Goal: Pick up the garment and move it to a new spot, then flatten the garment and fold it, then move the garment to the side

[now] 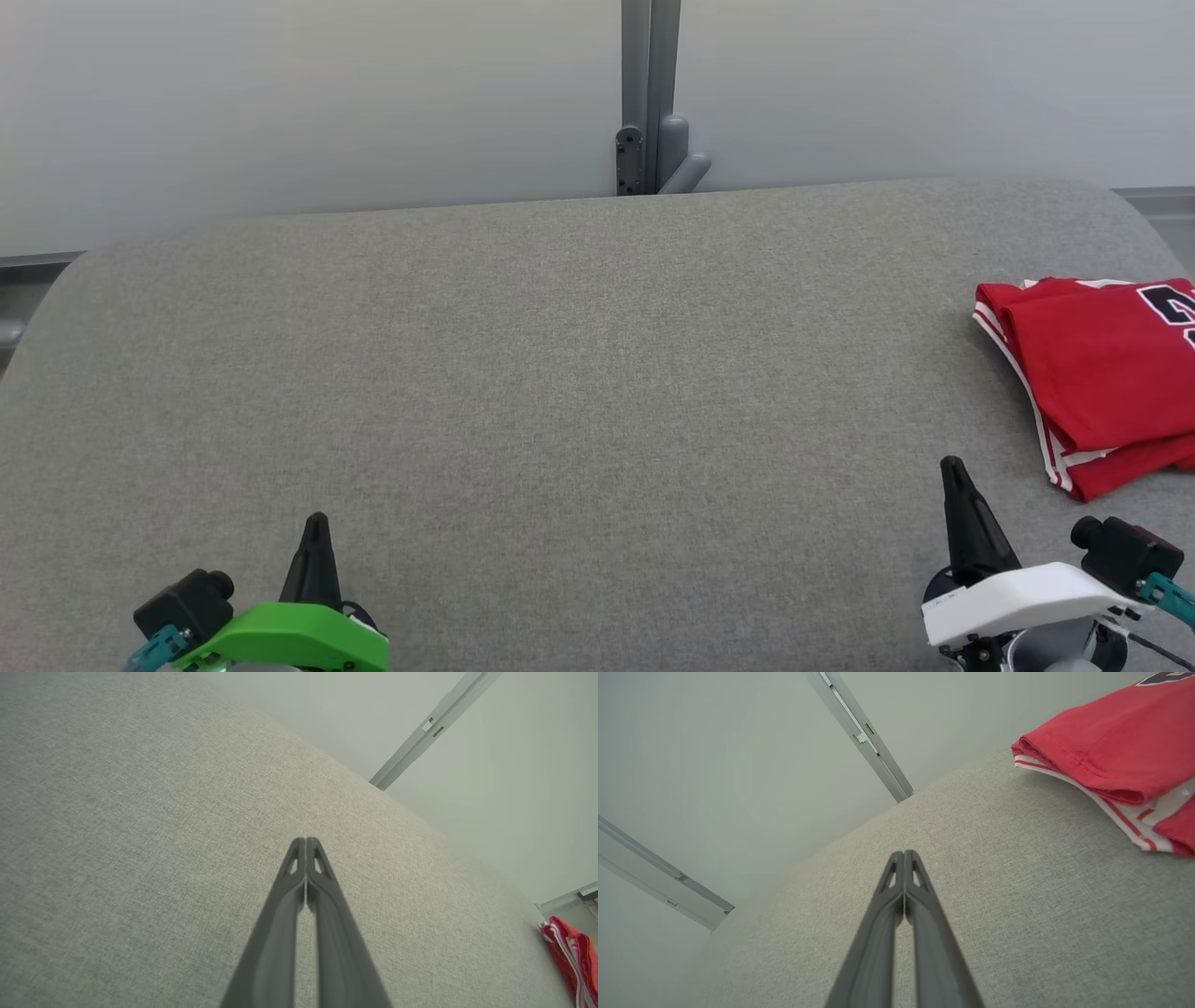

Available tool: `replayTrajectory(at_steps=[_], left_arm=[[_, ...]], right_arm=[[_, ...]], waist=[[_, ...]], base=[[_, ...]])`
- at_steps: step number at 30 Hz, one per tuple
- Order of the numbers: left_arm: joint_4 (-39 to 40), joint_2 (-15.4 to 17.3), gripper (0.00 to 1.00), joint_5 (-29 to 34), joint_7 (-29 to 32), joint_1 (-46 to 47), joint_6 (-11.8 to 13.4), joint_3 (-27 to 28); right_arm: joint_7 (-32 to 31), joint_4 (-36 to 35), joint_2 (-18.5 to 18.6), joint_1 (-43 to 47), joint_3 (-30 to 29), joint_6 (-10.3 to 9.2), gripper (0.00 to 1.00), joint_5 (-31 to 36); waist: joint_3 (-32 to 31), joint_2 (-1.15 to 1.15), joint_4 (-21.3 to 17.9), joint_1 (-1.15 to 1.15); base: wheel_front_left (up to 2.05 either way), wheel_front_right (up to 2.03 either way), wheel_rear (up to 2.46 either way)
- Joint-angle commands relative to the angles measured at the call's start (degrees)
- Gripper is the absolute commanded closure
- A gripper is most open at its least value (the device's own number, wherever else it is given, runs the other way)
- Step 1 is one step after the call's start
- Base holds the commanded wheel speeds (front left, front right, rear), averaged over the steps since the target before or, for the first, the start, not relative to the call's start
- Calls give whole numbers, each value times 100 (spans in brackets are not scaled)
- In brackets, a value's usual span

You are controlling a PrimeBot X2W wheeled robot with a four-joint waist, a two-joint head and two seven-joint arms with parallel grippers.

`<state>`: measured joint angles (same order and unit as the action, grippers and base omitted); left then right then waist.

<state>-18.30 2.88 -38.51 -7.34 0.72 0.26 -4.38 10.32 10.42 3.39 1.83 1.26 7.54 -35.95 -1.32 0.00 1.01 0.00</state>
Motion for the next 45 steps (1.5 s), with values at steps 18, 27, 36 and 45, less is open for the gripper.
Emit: replayTrajectory(at_steps=[18, 27, 36, 45], left_arm=[[127, 8, 100, -1456, 438, 363, -226, 356], [142, 8, 100, -2033, 622, 435, -308, 493], [153, 8, 100, -2567, 788, 497, -393, 618], [165, 7, 100, -3057, 943, 557, -459, 734]], right_arm=[[-309, 19, 91, -324, -92, -3, 100, -1619], [-439, 56, 107, -394, -130, -4, 100, -2263], [-568, 92, 116, -451, -169, -4, 100, -2848], [-685, 125, 124, -512, -210, -4, 100, -3389]], waist=[[26, 0, -18, 0], [39, 0, -27, 0], [52, 0, -37, 0], [65, 0, -46, 0]], base=[[0, 0, 0], [0, 0, 0], [0, 0, 0], [0, 0, 0]])
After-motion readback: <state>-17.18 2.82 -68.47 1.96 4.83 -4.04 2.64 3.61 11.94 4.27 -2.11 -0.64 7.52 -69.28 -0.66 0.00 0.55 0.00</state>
